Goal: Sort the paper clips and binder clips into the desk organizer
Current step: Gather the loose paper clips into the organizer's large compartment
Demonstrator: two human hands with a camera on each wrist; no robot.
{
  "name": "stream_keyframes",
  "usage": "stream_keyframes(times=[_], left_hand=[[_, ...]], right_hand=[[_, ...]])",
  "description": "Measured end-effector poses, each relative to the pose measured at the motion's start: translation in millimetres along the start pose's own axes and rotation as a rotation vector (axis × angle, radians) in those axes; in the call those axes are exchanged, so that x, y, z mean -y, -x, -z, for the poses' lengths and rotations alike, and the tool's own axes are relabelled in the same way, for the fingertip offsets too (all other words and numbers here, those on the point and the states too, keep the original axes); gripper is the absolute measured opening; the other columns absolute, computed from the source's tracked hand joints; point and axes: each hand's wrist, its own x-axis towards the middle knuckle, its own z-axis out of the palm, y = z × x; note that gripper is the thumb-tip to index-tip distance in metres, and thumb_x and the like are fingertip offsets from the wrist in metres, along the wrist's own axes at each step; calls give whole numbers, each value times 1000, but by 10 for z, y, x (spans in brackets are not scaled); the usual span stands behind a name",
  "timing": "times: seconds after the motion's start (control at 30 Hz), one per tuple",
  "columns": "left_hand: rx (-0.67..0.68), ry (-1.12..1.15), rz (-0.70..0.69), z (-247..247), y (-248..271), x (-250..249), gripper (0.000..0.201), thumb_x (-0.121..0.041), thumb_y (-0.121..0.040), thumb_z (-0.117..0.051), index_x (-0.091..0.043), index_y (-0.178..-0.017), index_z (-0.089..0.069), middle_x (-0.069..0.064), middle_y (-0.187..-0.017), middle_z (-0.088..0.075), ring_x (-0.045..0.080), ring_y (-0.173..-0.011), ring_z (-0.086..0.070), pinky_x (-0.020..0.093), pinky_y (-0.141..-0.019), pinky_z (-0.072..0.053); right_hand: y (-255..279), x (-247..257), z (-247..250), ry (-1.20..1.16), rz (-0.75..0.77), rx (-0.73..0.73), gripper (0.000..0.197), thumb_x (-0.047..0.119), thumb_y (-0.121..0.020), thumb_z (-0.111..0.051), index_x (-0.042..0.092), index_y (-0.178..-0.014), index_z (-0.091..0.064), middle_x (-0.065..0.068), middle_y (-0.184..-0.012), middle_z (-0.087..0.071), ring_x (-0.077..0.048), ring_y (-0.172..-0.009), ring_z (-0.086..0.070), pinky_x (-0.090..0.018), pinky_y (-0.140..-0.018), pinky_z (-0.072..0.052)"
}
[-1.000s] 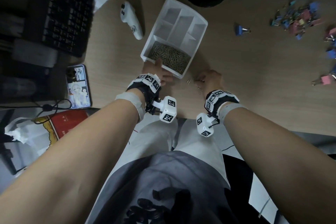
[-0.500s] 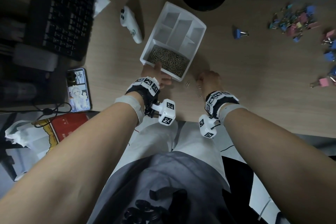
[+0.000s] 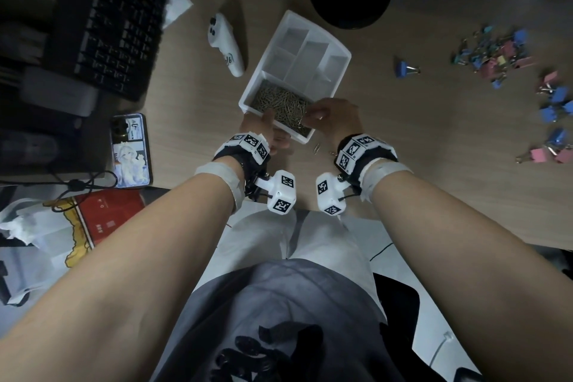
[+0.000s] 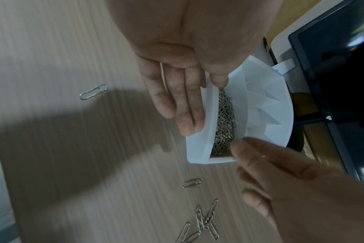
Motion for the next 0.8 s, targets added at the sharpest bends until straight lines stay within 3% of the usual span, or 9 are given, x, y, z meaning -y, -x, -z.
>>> stream_keyframes(times=[0.1,0.17,0.27,0.33,0.4,0.5,0.57,0.8], left_hand=[[-64,-2,-49,11,-19,10,52,-41,-104,-34,5,-122,-48,14,-82,-73,23,-55,-71,29,-55,-50],[-106,10,-75,-5,-9,23,48,-39,-103,-37,5,-120,-48,18,-85,-74,25,-55,-71,25,-43,-50],[-112,61,-71,-62,15,49,46,-38,-104,-36,4,-119,-45,21,-88,-72,25,-51,-69,18,-35,-42],[-142,9,-96,-83,-28,72,51,-40,-103,-35,4,-125,-46,22,-100,-71,27,-66,-72,15,-35,-41],[-139,-43,-103,-78,-66,91,54,-43,-102,-35,3,-127,-48,21,-104,-71,29,-75,-72,15,-35,-42],[-112,8,-88,-58,-37,75,49,-45,-102,-35,0,-116,-47,15,-85,-74,27,-58,-71,21,-36,-43],[-77,20,-70,-41,-26,51,49,-45,-103,-34,0,-118,-46,12,-81,-73,24,-53,-70,22,-37,-45],[-48,26,-78,-24,-27,61,47,-42,-104,-33,0,-120,-45,11,-81,-69,20,-47,-68,25,-47,-46]], right_hand=[[64,-275,68,137,-116,-30,27,26,-79,-78,21,-105,-72,1,-102,-73,-16,-93,-67,-26,-88,-51],[163,-504,123,214,-218,-38,23,36,-76,-75,27,-96,-67,-2,-99,-73,-25,-91,-69,-39,-86,-56],[367,-739,149,366,-266,1,48,56,-58,-77,27,-95,-67,0,-98,-66,-22,-89,-65,-32,-81,-54],[503,-731,141,406,-272,37,63,55,-51,-79,26,-105,-68,-2,-106,-62,-22,-96,-62,-32,-85,-52],[588,-726,117,429,-246,47,60,45,-58,-84,26,-111,-65,-2,-113,-58,-24,-103,-57,-33,-86,-51],[615,-703,42,475,-182,15,55,38,-68,-83,19,-115,-62,-8,-116,-58,-29,-103,-57,-33,-83,-49],[585,-688,-25,460,-163,8,49,33,-73,-79,16,-116,-63,-11,-113,-60,-32,-100,-59,-34,-83,-51],[481,-685,-55,354,-187,13,12,27,-82,-72,27,-94,-75,-7,-96,-74,-31,-89,-69,-39,-83,-57]])
